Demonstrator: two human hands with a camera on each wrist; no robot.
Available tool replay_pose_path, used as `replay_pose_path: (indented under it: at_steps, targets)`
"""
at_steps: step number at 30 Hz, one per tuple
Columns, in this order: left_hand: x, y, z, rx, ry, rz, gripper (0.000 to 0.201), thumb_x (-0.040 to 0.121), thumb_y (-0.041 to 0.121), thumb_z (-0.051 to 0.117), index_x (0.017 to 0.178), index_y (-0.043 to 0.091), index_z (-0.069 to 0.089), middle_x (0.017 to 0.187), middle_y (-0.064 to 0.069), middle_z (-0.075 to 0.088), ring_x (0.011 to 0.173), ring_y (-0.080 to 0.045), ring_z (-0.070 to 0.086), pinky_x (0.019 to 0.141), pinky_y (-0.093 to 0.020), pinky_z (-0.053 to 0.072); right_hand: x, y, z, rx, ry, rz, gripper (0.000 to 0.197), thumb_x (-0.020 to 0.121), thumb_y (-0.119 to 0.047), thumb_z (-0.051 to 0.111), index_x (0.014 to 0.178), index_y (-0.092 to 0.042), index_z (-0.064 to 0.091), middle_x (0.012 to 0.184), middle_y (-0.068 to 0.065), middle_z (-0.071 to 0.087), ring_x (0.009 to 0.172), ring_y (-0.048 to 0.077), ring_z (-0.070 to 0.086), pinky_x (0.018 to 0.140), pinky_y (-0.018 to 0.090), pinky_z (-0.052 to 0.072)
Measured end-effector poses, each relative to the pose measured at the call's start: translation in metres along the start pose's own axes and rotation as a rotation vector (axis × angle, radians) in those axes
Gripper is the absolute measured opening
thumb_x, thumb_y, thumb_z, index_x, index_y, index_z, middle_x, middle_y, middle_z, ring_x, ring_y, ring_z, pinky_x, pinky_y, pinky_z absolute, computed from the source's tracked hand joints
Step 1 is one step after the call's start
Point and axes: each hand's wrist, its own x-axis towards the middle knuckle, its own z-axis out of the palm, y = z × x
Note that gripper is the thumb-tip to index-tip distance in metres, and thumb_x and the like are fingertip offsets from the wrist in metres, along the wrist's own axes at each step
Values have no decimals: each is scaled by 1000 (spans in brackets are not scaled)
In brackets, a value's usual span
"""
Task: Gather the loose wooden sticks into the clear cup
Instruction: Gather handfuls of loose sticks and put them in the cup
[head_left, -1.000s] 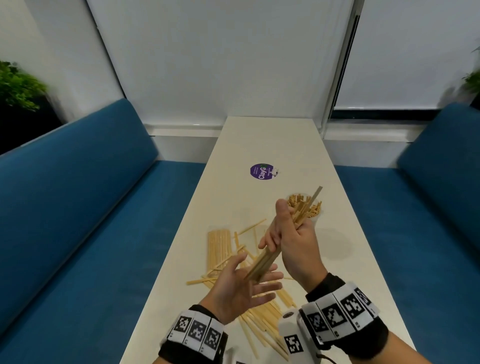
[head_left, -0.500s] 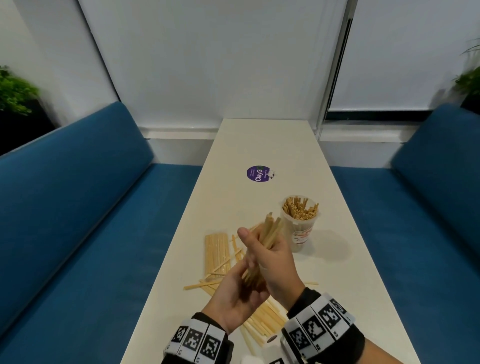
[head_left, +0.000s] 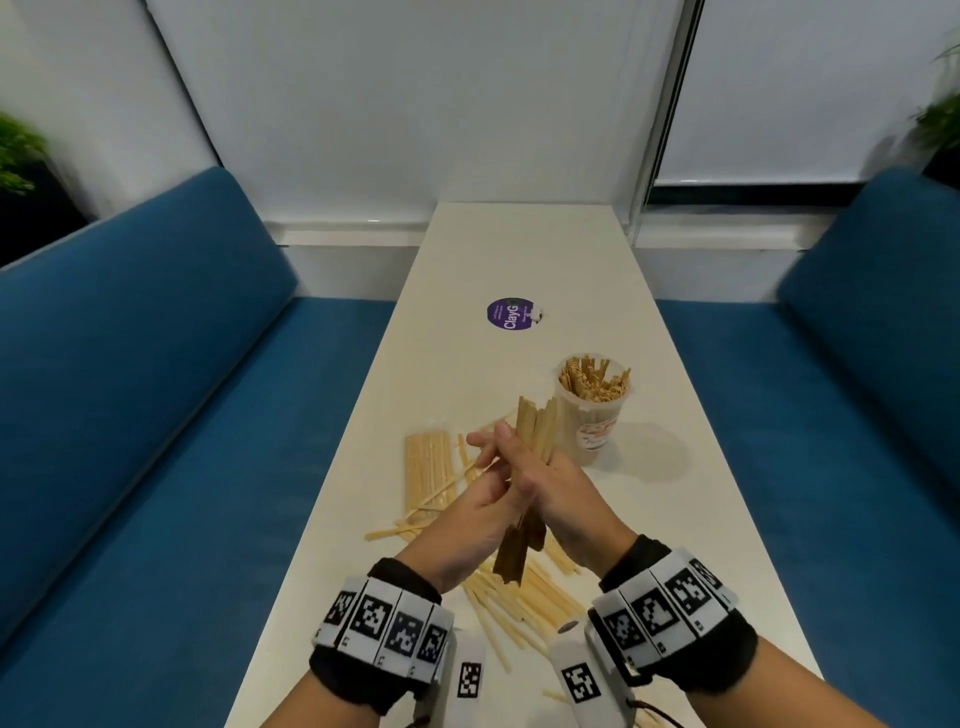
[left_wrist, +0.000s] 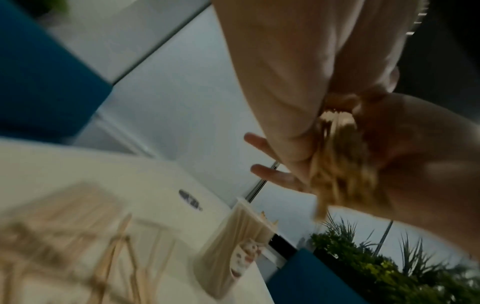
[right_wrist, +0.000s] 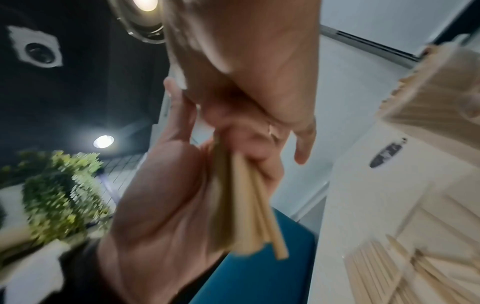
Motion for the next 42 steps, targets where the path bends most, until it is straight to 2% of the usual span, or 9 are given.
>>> replay_pose_path:
  at_steps: [2, 5, 8, 12, 17, 25, 32, 37, 42]
  targets:
    - [-1, -6, 2, -90, 7, -28, 73, 46, 77, 68, 90, 20, 53, 60, 6, 47, 50, -6, 43, 52, -16, 40, -5, 5, -3, 12, -38, 7, 55, 77, -69, 46, 99, -23, 69, 108, -9, 69, 108, 7, 61, 90, 25, 52]
    - [-6, -20, -2, -132, 28, -97, 54, 66, 62, 67, 83, 11, 58, 54, 5, 35, 45, -7, 30, 46, -16, 32, -12, 17, -18, 86, -125, 47, 84, 60, -85, 47, 116, -24, 60, 116, -6, 66, 111, 6, 59, 94, 23, 49]
    - [-14, -34, -12, -121, 129, -224, 32, 82, 43, 55, 82, 12, 47, 54, 8, 28, 44, -5, 24, 45, -16, 27, -28, 38, -42, -251, -106, 130, 63, 71, -69, 50, 110, -21, 60, 102, -4, 66, 99, 14, 61, 89, 32, 50]
    - [-27, -55, -27, -48, 193, -354, 23, 95, 32, 46, 78, 19, 39, 55, 7, 29, 45, -6, 28, 48, -17, 29, -67, 88, -73, -1012, -293, 325, 43, 75, -57, 65, 103, -28, 48, 99, -8, 54, 87, 8, 52, 78, 22, 45]
    - [-33, -70, -25, -21, 165, -441, 19, 98, 30, 42, 84, 18, 41, 57, 8, 37, 47, -6, 35, 52, -17, 33, -107, 130, -74, -1144, -418, 414, 41, 75, -45, 70, 96, -29, 39, 100, -8, 43, 89, 12, 44, 70, 17, 36]
    - [-26, -73, -18, 11, 157, -453, 17, 99, 28, 42, 87, 15, 41, 60, 6, 42, 52, -8, 40, 56, -20, 35, -114, 150, -73, -1048, -273, 468, 5, 86, -28, 57, 83, -24, 55, 85, -6, 57, 74, 12, 52, 70, 21, 45]
    - [-27, -74, -17, 33, 203, -446, 15, 99, 28, 42, 90, 17, 47, 65, 4, 45, 57, -9, 44, 61, -20, 41, -114, 145, -82, -875, -171, 520, 12, 81, -20, 58, 71, -26, 57, 73, -10, 59, 60, 3, 51, 64, 16, 47]
    - [-22, -76, -13, 13, 258, -420, 10, 99, 27, 42, 95, 19, 47, 66, 4, 39, 55, -7, 39, 57, -18, 38, -108, 113, -96, -627, -29, 498, 7, 77, -15, 69, 70, -15, 67, 60, 0, 67, 54, 5, 60, 63, 22, 55]
    - [-8, -64, -1, -87, 330, -329, 19, 97, 31, 43, 95, 12, 46, 61, 6, 32, 50, -7, 29, 50, -17, 30, -81, 72, -77, -247, 43, 352, 11, 79, -10, 72, 78, 0, 67, 66, 7, 67, 61, 15, 62, 60, 22, 50]
